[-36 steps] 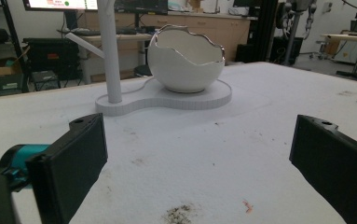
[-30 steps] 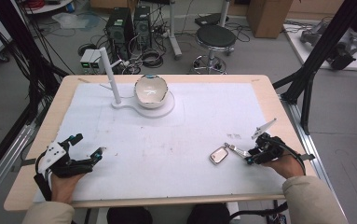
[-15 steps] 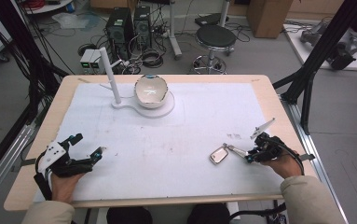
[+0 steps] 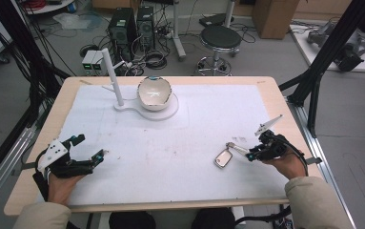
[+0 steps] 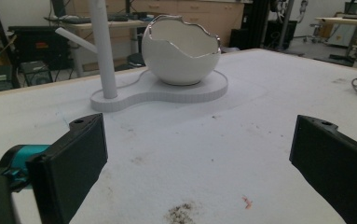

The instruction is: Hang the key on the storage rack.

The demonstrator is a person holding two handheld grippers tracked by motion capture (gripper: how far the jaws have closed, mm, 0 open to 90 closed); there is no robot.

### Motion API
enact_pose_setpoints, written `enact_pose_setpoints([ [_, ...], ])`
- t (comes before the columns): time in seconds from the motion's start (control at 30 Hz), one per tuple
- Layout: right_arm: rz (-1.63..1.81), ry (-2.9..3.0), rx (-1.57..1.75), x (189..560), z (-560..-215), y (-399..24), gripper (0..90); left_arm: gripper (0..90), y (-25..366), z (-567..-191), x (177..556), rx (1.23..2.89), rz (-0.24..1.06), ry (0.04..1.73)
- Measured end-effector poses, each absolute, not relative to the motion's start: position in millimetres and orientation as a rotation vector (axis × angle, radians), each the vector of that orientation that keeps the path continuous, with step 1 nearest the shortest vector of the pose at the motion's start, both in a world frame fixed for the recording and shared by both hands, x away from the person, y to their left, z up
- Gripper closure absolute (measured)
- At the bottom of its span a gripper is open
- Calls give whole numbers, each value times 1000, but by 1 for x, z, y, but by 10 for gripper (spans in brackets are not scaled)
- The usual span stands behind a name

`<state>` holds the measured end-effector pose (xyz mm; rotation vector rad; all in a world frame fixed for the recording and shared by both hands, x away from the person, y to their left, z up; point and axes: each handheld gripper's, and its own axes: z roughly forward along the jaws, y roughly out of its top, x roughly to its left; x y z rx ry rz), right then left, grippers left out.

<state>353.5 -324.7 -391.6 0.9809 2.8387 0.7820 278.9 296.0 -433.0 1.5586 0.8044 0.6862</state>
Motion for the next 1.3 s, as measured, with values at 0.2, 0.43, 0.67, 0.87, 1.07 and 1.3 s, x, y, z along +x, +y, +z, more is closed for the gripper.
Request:
enact_pose_setpoints([
  [0.2, 923, 2809, 928, 356, -380, -313, 742, 44, 293, -409, 286, 1592, 625, 742],
  [0.43, 1064, 2784, 792, 359, -365, -294, 742, 44, 281, -382, 298, 1666, 527, 618],
  [0.67, 1135, 2790, 679, 365, -348, -270, 742, 44, 266, -353, 313, 1727, 469, 500],
  [0.87, 1211, 2788, 542, 372, -330, -244, 741, 44, 248, -335, 323, 1764, 420, 397],
  [1.07, 1231, 2798, 406, 374, -316, -220, 741, 44, 234, -322, 328, 1810, 372, 354],
  [1.3, 1249, 2815, 286, 374, -305, -196, 742, 44, 214, -311, 337, 1866, 299, 314],
])
